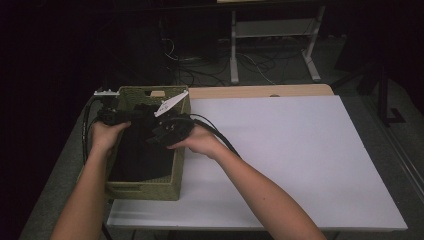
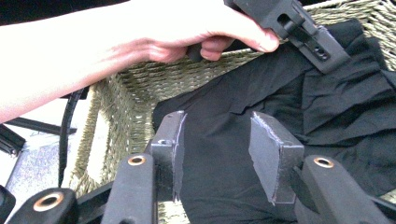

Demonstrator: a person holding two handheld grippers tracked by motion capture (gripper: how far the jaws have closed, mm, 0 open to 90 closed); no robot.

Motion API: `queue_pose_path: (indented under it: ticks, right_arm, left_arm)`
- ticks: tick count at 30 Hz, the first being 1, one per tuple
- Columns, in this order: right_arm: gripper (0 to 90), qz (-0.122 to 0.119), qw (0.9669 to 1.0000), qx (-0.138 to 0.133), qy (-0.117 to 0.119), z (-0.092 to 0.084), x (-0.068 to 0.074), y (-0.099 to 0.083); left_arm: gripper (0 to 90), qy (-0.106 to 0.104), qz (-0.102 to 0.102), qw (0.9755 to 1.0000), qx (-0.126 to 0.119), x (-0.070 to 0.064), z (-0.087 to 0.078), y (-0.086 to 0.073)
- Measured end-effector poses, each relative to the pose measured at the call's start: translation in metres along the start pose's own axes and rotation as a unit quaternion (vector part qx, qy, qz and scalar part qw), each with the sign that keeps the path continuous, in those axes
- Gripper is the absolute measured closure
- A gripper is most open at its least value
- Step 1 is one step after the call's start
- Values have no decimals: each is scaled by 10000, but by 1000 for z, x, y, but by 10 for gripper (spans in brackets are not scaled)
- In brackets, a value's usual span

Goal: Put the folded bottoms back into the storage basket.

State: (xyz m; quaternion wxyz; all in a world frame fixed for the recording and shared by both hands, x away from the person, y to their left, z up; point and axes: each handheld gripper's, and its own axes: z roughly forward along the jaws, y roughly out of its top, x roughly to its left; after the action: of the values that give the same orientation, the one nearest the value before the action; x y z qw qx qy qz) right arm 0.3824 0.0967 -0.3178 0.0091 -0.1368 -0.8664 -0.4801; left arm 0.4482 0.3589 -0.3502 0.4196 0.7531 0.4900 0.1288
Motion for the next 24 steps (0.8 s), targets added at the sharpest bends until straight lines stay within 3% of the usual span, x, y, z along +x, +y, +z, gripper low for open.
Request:
queue_pose_path:
  ticks: [2,4,7,14,24]
  right_arm:
    - [540,2,10000,-38,-18,-3,-1,-1]
    - [533,34,10000,-51,-37,-6,-2,-2]
    - [514,44,9999,-63,-96,-12,-3,-3]
    - [441,167,9994,-129,-263,-25,-9,-7]
    - [354,273,9983,-246,-442,-47,-28,-21]
  left_arm:
    - [743,186,-107,9997,-79,1,0,0]
    - [609,392,-128,9990,-143,2,-1,1]
    - [486,413,-254,9984,-292,3,-4,3]
    - [317,104,-281,9988,-384,-4,-6,8]
    - [222,33,-223,9987,-448,-19,-7,10]
